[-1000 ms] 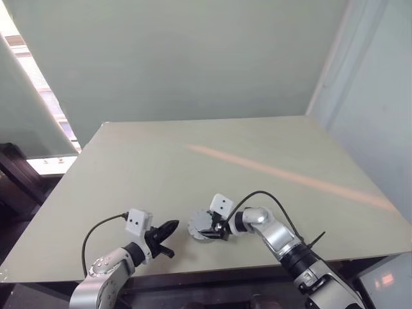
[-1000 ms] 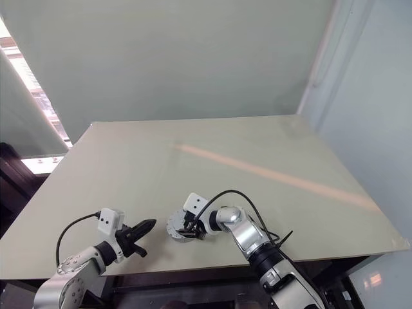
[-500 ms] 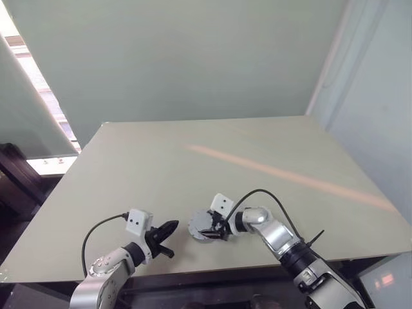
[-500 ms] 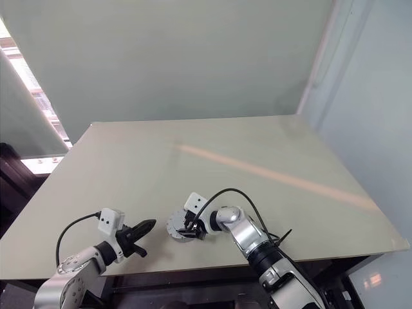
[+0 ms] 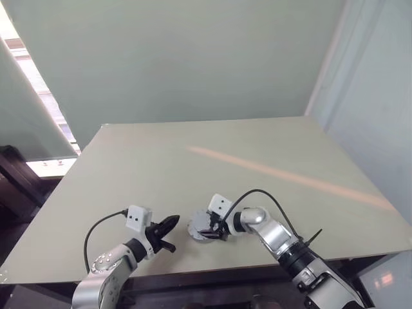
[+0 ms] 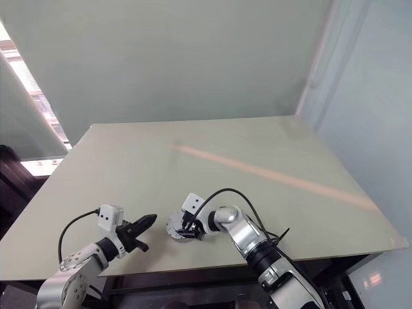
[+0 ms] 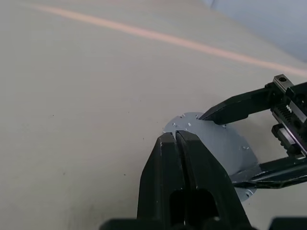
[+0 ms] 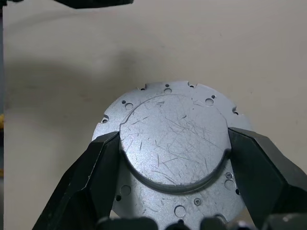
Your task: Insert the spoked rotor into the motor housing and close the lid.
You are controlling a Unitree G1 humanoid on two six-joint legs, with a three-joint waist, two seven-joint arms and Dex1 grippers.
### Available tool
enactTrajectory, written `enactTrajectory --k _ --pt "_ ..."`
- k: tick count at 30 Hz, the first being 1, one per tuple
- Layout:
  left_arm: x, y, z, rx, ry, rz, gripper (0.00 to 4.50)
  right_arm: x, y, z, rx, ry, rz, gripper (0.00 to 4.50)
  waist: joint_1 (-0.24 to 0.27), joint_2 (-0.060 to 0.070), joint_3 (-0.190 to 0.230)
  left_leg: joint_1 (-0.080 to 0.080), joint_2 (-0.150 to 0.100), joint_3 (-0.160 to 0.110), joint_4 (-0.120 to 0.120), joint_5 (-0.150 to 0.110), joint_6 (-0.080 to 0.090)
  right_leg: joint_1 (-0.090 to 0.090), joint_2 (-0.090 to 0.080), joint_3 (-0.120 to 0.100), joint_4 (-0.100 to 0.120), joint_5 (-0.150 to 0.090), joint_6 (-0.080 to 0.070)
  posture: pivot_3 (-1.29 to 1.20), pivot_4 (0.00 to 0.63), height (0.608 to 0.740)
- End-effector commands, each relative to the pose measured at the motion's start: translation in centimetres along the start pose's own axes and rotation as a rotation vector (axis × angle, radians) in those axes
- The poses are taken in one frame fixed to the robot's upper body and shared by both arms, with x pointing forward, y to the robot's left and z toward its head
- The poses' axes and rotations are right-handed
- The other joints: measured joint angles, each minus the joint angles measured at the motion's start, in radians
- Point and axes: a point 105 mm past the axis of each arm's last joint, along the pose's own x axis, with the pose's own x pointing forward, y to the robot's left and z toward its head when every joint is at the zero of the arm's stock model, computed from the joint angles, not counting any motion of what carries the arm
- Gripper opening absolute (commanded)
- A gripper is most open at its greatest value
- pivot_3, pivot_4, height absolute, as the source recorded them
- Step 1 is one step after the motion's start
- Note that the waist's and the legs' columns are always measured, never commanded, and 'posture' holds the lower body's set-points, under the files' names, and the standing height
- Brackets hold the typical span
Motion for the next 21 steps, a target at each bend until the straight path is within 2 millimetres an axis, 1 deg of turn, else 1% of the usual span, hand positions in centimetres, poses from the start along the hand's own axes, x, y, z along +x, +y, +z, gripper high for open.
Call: enactTrajectory --k 1,6,14,21 --pt "-0.2 0.4 1.5 0.029 -0.048 0.010 0.00 -0.3 -0.4 -1.8 -0.013 0.081 -0.001 3.22 0.001 0.000 0.000 0.000 0.000 0.000 0.000 0.000 0.000 0.000 0.000 0.000 0.000 0.000 0.000 0.00 0.000 0.740" --pt "-0.5 0.8 1.4 0.036 -0.029 0.018 0.00 -0.5 -0.7 -1.6 -0.018 0.069 0.004 3.22 0.001 0.000 0.000 -0.001 0.000 0.000 -0.001 0.000 0.000 0.000 0.000 0.000 0.000 0.000 0.000 0.00 0.000 0.740" --pt "-1.0 1.9 1.2 0.027 -0.023 0.060 0.00 -0.8 -0.9 -0.1 0.140 -0.037 0.030 3.22 0.001 0.000 0.000 -0.002 -0.001 0.000 -0.001 0.000 0.000 -0.001 0.000 0.000 -0.001 0.000 0.000 0.00 0.000 0.740" --pt "-1.0 2.0 1.0 0.021 -0.019 0.059 0.00 -1.0 -1.0 0.3 0.197 -0.066 0.048 3.22 0.001 0.000 0.000 -0.002 -0.001 -0.001 -0.002 0.000 0.000 -0.001 0.000 0.000 -0.001 0.000 0.000 0.00 0.000 0.740"
